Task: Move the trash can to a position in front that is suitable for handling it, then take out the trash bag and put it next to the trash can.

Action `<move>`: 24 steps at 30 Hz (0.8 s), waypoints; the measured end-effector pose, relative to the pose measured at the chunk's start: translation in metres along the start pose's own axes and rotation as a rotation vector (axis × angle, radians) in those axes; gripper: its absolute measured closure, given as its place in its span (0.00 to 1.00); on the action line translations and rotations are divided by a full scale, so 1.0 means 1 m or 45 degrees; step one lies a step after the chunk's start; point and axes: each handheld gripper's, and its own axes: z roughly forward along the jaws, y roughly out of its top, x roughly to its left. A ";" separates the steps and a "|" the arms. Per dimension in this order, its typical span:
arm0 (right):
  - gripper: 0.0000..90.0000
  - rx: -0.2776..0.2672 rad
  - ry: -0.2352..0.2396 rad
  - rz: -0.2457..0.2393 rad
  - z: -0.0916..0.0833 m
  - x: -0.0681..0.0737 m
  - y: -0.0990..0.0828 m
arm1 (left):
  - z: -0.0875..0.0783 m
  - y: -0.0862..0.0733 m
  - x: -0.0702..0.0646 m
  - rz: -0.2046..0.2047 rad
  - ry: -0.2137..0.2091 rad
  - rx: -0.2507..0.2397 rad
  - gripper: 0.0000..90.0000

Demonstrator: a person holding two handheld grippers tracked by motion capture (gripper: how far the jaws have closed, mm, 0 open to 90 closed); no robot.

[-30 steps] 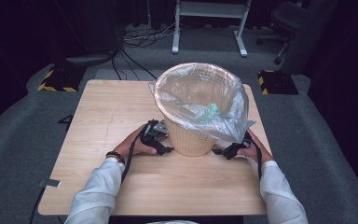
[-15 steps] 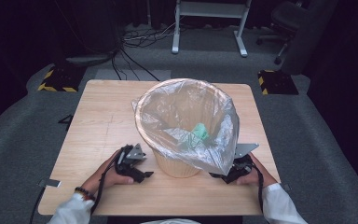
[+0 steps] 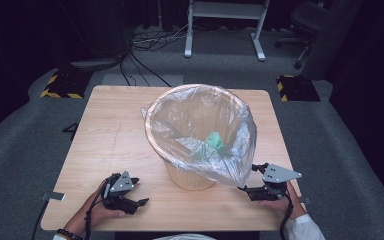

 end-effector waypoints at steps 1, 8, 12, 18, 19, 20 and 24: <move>0.31 -0.012 -0.009 -0.009 -0.001 0.001 0.001 | 0.000 0.000 0.000 0.001 0.002 0.002 0.22; 0.35 -0.139 -0.122 -0.035 -0.008 0.007 0.009 | 0.002 0.003 0.004 -0.011 0.018 0.004 0.21; 0.38 -0.173 -0.180 -0.063 -0.010 0.012 0.012 | 0.004 0.004 0.007 -0.022 0.022 0.003 0.21; 0.44 -0.287 -0.283 -0.082 -0.021 0.021 0.020 | 0.006 0.007 0.011 -0.016 0.036 0.006 0.21; 0.45 -0.318 -0.291 -0.095 -0.023 0.022 0.022 | 0.006 0.007 0.011 -0.016 0.037 0.006 0.21; 0.47 -0.343 -0.309 -0.106 -0.025 0.023 0.023 | 0.006 0.007 0.011 -0.018 0.037 0.006 0.21; 0.48 -0.400 -0.409 -0.144 -0.026 0.028 0.027 | 0.006 0.007 0.011 -0.023 0.038 0.006 0.21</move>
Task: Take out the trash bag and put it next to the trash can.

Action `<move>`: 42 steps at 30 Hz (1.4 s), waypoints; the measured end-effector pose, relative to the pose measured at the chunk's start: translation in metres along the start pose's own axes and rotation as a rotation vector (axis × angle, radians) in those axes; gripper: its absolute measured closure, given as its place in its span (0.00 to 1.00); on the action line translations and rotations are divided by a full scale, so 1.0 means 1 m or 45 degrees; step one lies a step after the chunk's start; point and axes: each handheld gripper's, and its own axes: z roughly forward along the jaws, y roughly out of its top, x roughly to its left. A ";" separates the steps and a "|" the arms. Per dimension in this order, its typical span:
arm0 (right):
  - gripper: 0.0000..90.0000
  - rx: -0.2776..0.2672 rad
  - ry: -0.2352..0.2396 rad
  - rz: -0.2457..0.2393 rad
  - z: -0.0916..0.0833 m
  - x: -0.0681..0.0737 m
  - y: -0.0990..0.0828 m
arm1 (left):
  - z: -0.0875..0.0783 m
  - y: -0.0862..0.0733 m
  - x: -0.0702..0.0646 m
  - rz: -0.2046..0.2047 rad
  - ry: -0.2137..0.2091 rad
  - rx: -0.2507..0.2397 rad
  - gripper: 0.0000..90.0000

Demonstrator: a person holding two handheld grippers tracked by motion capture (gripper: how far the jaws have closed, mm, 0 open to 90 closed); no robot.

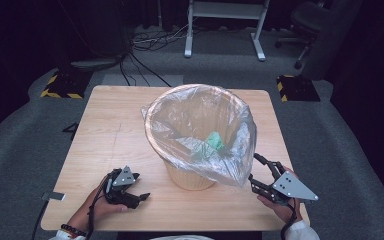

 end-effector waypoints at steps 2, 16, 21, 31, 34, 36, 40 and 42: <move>0.48 -0.032 -0.043 -0.029 0.000 0.004 0.004 | 0.000 0.000 0.000 0.000 0.001 0.000 0.21; 0.45 -0.172 -0.174 -0.042 0.004 0.018 0.018 | 0.001 0.001 0.001 -0.001 -0.007 -0.001 0.21; 0.45 -0.266 -0.228 -0.071 0.000 0.023 0.027 | 0.001 0.001 0.001 -0.004 -0.001 0.001 0.21; 0.59 -0.406 -0.239 -0.288 -0.010 0.034 0.051 | 0.001 0.001 0.001 -0.010 -0.005 0.001 0.21; 0.68 -0.436 -0.232 -0.336 -0.011 0.037 0.057 | 0.001 0.001 0.001 -0.012 0.000 0.001 0.21; 0.75 -0.438 -0.217 -0.351 -0.012 0.037 0.061 | 0.001 0.001 0.001 -0.014 0.005 -0.001 0.21; 0.89 -0.434 -0.183 -0.389 -0.013 0.035 0.067 | 0.002 0.002 0.002 -0.023 0.012 0.000 0.20; 0.96 -0.436 -0.179 -0.407 -0.013 0.033 0.071 | 0.002 0.003 0.003 -0.028 0.018 0.003 0.20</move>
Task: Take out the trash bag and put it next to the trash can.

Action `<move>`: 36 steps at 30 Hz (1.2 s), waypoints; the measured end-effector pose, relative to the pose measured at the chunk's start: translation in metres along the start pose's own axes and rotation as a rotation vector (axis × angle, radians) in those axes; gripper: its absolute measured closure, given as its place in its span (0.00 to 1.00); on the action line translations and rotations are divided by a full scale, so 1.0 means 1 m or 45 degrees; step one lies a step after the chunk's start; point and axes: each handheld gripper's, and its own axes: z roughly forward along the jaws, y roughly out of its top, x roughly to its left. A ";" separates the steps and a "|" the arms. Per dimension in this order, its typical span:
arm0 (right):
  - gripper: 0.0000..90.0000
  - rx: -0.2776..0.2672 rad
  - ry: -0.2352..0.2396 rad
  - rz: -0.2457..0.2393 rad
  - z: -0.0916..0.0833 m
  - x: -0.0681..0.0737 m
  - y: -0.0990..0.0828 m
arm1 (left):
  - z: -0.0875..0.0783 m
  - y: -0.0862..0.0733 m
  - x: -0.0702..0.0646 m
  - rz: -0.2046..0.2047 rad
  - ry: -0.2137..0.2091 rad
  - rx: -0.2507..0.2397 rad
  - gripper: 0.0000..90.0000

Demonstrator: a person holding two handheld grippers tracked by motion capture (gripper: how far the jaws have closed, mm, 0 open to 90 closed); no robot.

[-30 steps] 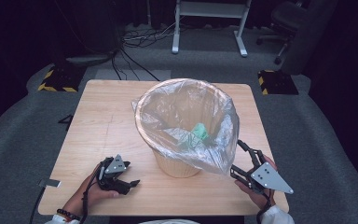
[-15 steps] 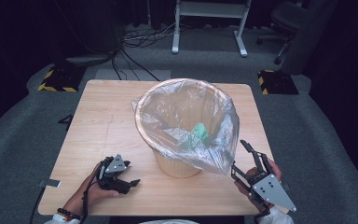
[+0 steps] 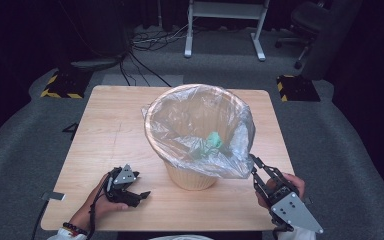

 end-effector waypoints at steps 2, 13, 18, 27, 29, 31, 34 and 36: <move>1.00 0.007 0.003 -0.020 0.002 -0.002 0.003 | -0.002 0.001 0.002 0.002 0.005 -0.024 0.23; 1.00 0.002 -0.041 0.043 0.023 -0.023 0.015 | -0.043 0.026 0.008 0.066 0.094 -0.360 0.23; 1.00 0.046 -0.068 0.125 0.033 -0.029 0.009 | -0.067 0.038 0.005 0.120 0.146 -0.533 0.23; 1.00 0.098 -0.084 0.200 0.038 -0.033 -0.001 | -0.087 0.055 -0.014 0.199 0.273 -0.831 0.26; 1.00 0.102 -0.080 0.201 0.038 -0.033 -0.001 | -0.088 0.059 -0.020 0.221 0.310 -0.878 0.27; 1.00 0.103 -0.073 0.196 0.039 -0.032 -0.002 | -0.088 0.064 -0.023 0.216 0.322 -0.926 0.28; 1.00 0.113 -0.068 0.186 0.040 -0.031 -0.003 | -0.088 0.070 -0.027 0.235 0.339 -0.976 0.30; 1.00 0.117 -0.066 0.183 0.040 -0.030 -0.003 | -0.088 0.074 -0.031 0.234 0.340 -1.018 0.30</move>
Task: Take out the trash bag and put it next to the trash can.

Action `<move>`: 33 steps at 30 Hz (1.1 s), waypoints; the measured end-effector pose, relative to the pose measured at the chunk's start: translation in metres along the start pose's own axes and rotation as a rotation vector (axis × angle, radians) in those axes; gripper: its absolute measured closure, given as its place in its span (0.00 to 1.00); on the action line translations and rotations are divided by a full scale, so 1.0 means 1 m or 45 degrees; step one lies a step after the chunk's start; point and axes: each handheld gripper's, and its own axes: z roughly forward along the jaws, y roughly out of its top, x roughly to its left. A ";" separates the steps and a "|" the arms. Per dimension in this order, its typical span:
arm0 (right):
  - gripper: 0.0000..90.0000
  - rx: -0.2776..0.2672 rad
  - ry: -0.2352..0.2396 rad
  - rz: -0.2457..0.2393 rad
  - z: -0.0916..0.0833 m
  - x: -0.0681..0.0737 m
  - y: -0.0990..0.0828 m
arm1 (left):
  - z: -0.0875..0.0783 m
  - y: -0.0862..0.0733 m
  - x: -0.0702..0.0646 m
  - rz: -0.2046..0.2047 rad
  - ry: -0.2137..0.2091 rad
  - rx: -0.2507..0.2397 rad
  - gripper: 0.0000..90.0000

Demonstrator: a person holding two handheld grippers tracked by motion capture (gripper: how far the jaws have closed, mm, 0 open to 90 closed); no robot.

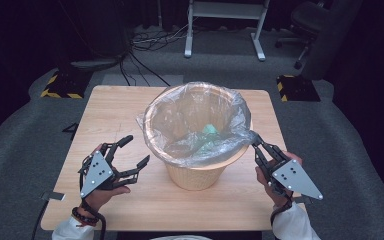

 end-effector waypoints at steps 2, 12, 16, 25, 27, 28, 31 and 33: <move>1.00 0.004 0.002 -0.008 0.000 0.001 0.000 | 0.000 0.004 -0.008 0.038 -0.005 -0.023 0.32; 1.00 -0.006 0.037 -0.017 0.001 0.006 0.005 | 0.004 0.033 -0.049 0.233 -0.028 -0.111 0.32; 1.00 -0.013 0.046 -0.021 0.001 0.006 0.007 | 0.008 0.039 -0.055 0.309 -0.016 -0.112 0.48; 1.00 -0.025 0.094 -0.017 0.000 0.007 0.007 | 0.012 0.047 -0.053 0.364 -0.094 -0.085 0.91; 0.99 -0.026 0.096 -0.018 0.000 0.006 0.007 | 0.012 0.048 -0.052 0.363 -0.101 -0.079 1.00; 0.97 -0.025 0.104 -0.011 0.001 0.006 0.007 | 0.012 0.049 -0.051 0.361 -0.100 -0.073 1.00; 0.90 -0.026 0.096 -0.020 0.000 0.007 0.007 | 0.011 0.052 -0.046 0.352 -0.073 -0.084 1.00; 0.74 -0.029 0.067 -0.010 -0.001 0.006 0.007 | 0.010 0.054 -0.038 0.286 -0.068 -0.106 1.00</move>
